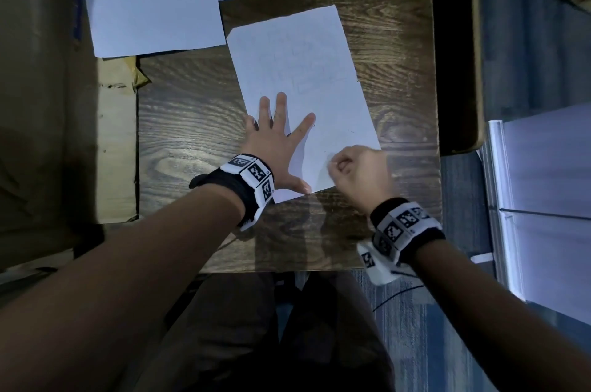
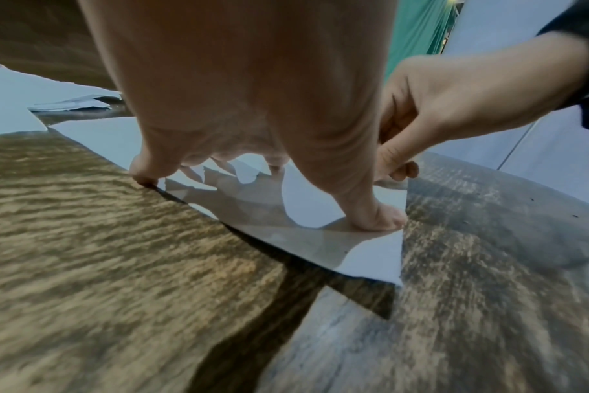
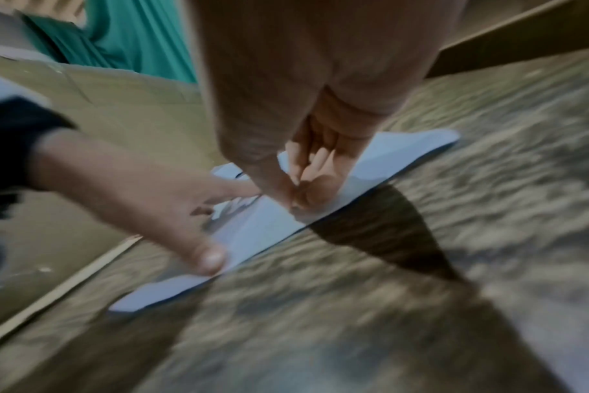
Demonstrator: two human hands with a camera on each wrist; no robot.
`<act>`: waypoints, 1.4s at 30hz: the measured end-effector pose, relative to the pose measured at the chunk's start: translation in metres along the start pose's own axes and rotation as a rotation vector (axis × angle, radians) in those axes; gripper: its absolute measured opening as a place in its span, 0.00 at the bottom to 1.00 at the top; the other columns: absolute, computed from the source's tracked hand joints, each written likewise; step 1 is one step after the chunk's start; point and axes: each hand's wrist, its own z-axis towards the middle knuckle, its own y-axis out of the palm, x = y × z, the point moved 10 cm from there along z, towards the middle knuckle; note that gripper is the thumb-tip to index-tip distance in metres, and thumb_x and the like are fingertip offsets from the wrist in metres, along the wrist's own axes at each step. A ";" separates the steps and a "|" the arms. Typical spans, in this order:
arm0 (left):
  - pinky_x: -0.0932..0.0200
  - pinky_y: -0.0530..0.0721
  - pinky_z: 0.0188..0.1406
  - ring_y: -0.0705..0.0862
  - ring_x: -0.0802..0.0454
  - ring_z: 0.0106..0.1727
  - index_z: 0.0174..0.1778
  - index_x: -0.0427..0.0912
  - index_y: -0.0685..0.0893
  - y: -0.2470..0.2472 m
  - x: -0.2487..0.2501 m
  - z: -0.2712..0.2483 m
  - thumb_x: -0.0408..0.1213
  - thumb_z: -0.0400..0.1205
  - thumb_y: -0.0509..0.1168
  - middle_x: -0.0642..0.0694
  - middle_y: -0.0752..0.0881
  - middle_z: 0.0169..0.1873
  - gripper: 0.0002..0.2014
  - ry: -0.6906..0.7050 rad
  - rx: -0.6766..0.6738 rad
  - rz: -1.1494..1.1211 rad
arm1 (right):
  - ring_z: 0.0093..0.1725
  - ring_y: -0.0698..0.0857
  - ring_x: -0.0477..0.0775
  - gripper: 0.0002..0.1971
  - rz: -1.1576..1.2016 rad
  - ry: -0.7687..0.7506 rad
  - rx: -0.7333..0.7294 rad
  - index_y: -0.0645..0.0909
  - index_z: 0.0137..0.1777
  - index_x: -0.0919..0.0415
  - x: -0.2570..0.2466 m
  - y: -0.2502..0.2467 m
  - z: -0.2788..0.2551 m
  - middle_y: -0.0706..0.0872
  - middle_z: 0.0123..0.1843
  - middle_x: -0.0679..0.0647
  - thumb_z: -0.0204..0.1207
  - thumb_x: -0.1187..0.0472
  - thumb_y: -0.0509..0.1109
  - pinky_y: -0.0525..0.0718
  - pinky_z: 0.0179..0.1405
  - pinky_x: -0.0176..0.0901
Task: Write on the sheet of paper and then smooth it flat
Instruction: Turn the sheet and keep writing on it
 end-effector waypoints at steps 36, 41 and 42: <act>0.22 0.50 0.82 0.30 0.20 0.83 0.87 0.58 0.28 -0.003 0.003 0.004 0.80 0.63 0.70 0.30 0.23 0.82 0.71 -0.043 -0.026 -0.059 | 0.35 0.85 0.49 0.08 -0.065 -0.003 0.080 0.89 0.39 0.61 0.015 -0.035 0.037 0.89 0.35 0.50 0.75 0.60 0.72 0.84 0.43 0.40; 0.22 0.50 0.82 0.30 0.20 0.83 0.87 0.58 0.28 -0.004 0.002 0.004 0.80 0.62 0.71 0.30 0.23 0.82 0.71 -0.045 -0.027 -0.062 | 0.28 0.81 0.49 0.08 -0.114 -0.061 0.163 0.87 0.32 0.63 0.030 -0.052 0.032 0.87 0.29 0.55 0.72 0.65 0.72 0.79 0.28 0.34; 0.22 0.50 0.82 0.30 0.20 0.83 0.87 0.58 0.28 -0.004 0.003 0.003 0.80 0.62 0.71 0.30 0.23 0.82 0.71 -0.046 -0.028 -0.061 | 0.27 0.79 0.46 0.09 -0.078 -0.047 0.285 0.86 0.30 0.65 0.036 -0.070 0.031 0.86 0.27 0.56 0.71 0.67 0.72 0.76 0.29 0.28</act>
